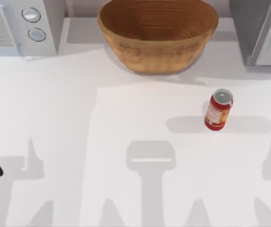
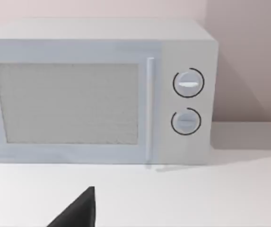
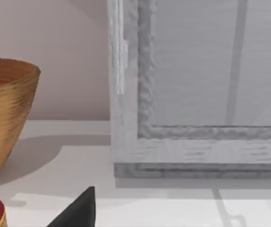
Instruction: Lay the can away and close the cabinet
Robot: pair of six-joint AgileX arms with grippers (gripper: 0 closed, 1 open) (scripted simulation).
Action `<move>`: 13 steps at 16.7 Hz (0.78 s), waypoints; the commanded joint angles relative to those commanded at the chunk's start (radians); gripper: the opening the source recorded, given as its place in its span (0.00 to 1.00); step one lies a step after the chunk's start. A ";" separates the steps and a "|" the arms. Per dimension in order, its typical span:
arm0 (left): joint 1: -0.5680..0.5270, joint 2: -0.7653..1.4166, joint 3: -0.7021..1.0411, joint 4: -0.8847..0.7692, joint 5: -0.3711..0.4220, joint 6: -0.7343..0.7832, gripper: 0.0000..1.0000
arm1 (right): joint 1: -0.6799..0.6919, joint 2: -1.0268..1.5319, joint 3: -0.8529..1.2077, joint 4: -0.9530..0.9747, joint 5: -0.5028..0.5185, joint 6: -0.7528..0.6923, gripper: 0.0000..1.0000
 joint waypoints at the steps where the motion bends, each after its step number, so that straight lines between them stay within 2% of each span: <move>1: 0.000 0.000 0.000 0.000 0.000 0.000 1.00 | 0.000 0.000 0.000 0.000 0.000 0.000 1.00; 8: 0.000 0.000 0.000 0.000 0.000 0.000 1.00 | 0.077 0.155 -0.037 0.021 0.013 0.051 1.00; 13: 0.000 0.000 0.000 0.000 0.000 0.000 1.00 | 0.180 0.411 -0.032 0.155 0.111 0.115 1.00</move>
